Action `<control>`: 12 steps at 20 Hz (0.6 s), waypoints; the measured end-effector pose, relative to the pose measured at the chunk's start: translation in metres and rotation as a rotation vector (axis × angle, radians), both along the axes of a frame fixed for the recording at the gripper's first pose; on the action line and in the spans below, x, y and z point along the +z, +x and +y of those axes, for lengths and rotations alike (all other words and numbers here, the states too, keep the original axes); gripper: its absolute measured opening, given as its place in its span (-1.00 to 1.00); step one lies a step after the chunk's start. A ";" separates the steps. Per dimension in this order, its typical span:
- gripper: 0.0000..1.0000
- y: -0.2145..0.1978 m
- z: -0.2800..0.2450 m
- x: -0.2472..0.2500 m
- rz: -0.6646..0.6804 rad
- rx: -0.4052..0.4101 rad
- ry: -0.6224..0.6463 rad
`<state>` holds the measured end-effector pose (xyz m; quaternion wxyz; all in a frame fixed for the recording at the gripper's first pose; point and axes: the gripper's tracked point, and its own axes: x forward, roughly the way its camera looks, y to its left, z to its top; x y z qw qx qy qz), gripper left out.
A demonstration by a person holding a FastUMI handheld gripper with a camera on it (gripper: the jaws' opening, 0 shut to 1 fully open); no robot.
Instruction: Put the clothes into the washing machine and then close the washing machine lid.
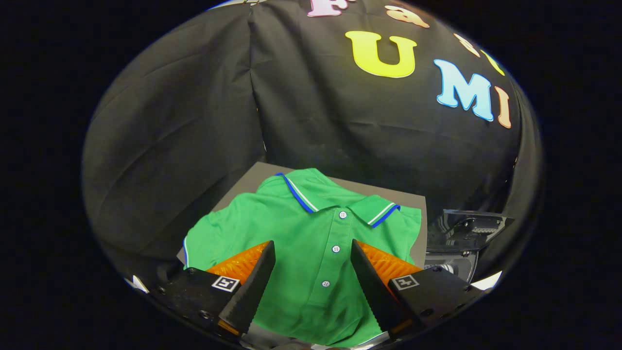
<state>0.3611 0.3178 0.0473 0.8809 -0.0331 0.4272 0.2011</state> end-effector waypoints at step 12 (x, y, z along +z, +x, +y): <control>0.94 -0.009 -0.004 -0.039 0.101 0.026 -0.086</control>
